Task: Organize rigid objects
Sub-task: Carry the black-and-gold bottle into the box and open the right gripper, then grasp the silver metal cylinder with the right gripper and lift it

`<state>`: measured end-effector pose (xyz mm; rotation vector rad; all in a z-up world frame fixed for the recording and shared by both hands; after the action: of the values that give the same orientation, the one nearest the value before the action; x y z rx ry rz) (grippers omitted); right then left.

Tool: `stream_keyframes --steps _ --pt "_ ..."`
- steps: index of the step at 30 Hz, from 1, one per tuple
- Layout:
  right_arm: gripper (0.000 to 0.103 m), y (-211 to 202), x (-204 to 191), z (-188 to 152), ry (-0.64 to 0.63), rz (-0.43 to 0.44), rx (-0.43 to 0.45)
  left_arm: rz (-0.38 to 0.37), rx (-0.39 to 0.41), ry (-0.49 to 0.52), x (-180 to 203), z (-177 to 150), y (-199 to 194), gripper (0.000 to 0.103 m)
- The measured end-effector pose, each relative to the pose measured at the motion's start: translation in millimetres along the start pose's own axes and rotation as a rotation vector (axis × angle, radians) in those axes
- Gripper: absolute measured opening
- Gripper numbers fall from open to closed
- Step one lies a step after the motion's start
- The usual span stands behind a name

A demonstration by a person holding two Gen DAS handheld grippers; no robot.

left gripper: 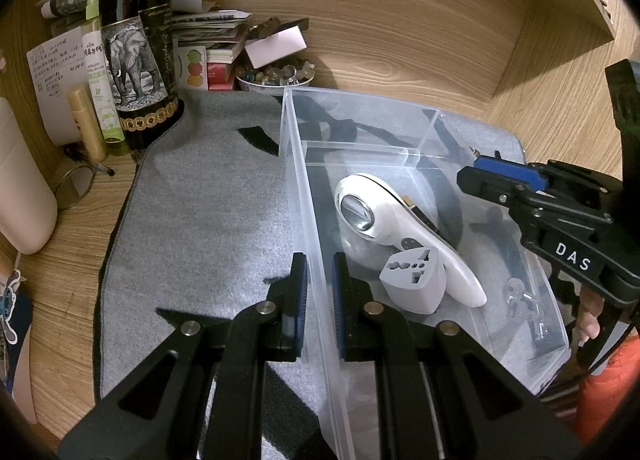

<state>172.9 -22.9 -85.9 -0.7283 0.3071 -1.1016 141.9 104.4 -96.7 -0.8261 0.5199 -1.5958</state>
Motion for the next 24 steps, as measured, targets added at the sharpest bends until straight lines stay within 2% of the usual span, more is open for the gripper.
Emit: stream_keyframes --steps 5,7,9,15,20,24 --pt "0.023 -6 -2 -1 -0.001 0.001 0.011 0.001 0.001 0.0 0 0 0 0.012" --pt "0.031 -10 -2 -1 0.0 -0.001 0.019 0.0 0.001 -0.001 0 0 0 0.012" --pt "0.048 -17 -2 -2 -0.004 -0.019 0.042 0.001 0.001 0.001 0 0 0 0.012" --pt "0.074 -40 6 -3 0.017 -0.058 0.106 0.001 0.001 0.001 0 0 0 0.012" --pt "0.077 -59 26 -10 0.072 -0.099 0.137 0.001 0.001 0.0 0 0 0 0.012" --pt "0.078 -69 45 -26 0.108 -0.161 0.119 0.0 0.002 0.0 0 0 0 0.012"
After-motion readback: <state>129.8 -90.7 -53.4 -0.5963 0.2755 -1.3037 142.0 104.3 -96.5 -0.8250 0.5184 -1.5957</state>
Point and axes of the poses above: each gripper's, at about its wrist camera, not at the fingertips, and y roughly the way its jaws point, x to its right, z to its top, the point moved 2 cm from there along y, roughly the way its jaws point, and after that the axes turned 4 degrees about -z, right-handed, at the moved point
